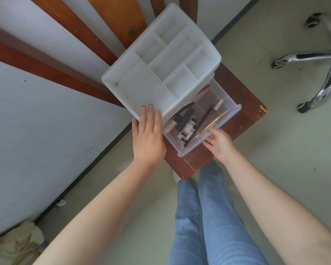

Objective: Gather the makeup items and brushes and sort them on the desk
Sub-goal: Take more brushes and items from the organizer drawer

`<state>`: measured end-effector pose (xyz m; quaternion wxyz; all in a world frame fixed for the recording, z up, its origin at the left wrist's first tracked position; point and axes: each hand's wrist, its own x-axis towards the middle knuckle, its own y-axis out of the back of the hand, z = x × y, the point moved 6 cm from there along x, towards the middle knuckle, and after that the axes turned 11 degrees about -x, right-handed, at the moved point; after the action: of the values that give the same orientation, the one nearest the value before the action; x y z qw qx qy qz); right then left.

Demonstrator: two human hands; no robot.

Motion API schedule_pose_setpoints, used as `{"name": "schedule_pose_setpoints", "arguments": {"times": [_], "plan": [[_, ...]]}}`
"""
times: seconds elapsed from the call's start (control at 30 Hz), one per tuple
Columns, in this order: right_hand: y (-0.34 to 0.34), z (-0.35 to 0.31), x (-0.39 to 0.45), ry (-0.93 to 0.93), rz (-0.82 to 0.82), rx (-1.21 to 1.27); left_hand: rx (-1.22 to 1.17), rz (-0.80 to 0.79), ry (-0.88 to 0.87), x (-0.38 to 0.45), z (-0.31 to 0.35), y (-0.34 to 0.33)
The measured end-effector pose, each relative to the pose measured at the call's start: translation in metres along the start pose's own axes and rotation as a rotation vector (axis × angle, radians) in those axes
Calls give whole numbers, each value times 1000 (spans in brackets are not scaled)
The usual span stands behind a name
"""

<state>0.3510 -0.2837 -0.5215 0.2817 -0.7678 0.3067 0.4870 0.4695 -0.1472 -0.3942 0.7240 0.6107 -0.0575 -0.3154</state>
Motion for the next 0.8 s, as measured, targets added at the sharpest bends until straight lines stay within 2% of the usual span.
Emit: {"name": "schedule_pose_setpoints", "arguments": {"times": [0.07,0.13,0.2,0.27,0.3,0.33,0.37,0.43,0.47,0.53,0.6,0.8], "plan": [[0,0,-4,3,-6,-74,42,70,-67,-4,10,0],[-1,-4,-9,4,-1,-223,29,94,-60,-6,12,-3],[7,-16,-19,81,137,-596,-5,108,-66,-6,14,0],[12,-45,-35,386,390,-1084,-9,115,-126,-6,16,-3],[0,-59,-46,611,404,-1285,-3,117,-160,-7,16,-6],[-18,-67,-53,807,312,-1460,0,133,-188,-10,16,-8],[-38,-68,-54,937,152,-1631,-6,157,-202,-12,13,-10],[-70,-58,-44,1002,-143,-2004,-25,189,-179,-16,6,-10],[-80,-54,-34,987,-214,-2194,-39,197,-163,-16,1,-9],[-97,-50,-19,1010,-263,-2498,-54,218,-180,-14,-5,-8],[-109,-46,-10,1058,-264,-2666,-54,220,-224,-12,-6,-6],[-122,-34,2,1086,-205,-2781,-37,151,-237,4,-6,3]]}}
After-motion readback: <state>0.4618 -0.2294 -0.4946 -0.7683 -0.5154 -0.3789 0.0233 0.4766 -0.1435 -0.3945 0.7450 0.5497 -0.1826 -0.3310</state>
